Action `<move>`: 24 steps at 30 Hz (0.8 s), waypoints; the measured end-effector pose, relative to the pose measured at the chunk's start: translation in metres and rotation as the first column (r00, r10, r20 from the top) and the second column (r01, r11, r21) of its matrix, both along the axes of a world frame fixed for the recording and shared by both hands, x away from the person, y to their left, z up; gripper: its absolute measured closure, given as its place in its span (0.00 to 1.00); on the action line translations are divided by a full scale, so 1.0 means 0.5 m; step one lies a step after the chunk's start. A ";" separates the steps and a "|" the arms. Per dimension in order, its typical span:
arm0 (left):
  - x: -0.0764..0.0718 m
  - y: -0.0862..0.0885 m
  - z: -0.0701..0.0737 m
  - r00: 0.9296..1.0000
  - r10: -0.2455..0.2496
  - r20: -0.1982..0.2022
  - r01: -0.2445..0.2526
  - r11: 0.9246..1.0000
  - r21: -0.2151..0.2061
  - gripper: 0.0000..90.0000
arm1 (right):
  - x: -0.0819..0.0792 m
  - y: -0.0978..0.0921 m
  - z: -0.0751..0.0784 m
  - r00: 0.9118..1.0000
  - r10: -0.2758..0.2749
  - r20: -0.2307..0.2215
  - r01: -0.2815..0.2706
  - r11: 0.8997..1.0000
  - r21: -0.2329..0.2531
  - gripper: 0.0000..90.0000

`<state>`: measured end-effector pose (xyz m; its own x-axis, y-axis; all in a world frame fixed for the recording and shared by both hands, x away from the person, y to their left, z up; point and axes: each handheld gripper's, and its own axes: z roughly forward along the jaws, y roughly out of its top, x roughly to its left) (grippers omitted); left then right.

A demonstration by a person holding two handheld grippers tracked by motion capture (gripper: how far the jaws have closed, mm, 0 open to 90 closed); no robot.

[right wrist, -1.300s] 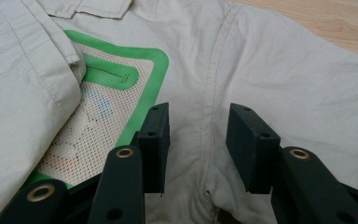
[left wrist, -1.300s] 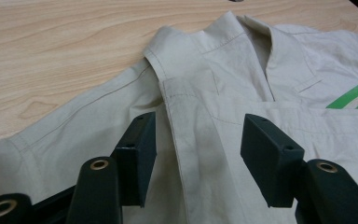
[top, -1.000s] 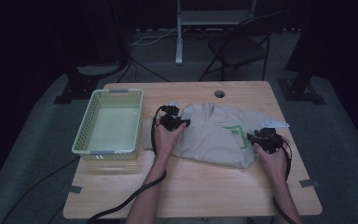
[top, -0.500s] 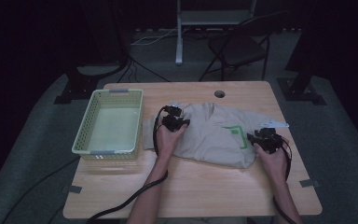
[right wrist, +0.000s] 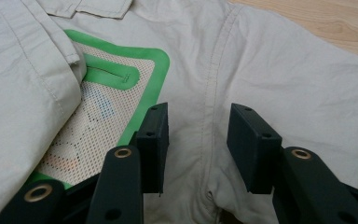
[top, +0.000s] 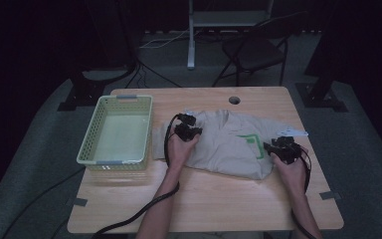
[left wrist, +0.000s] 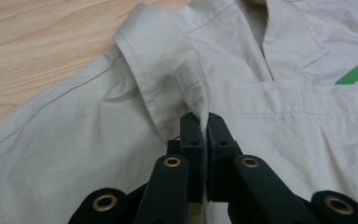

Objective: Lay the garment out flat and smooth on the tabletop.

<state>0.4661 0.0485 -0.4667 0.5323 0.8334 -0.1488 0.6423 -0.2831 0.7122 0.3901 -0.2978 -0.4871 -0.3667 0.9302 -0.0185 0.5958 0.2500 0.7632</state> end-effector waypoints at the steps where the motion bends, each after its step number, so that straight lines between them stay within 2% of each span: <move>1: -0.001 -0.001 0.000 1.000 0.000 0.001 0.000 1.000 -0.001 0.98 | 0.000 0.001 0.000 1.000 0.000 0.000 0.000 1.000 -0.001 0.64; 24: -0.037 -0.020 0.028 0.996 -0.063 0.059 0.061 0.998 0.030 0.98 | 0.001 0.001 0.000 1.000 -0.003 -0.002 0.003 1.000 0.003 0.64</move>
<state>0.4478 0.0387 -0.4525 0.5905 0.8018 -0.0922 0.5795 -0.3416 0.7399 0.3904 -0.2973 -0.4872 -0.3638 0.9313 -0.0148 0.5981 0.2458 0.7628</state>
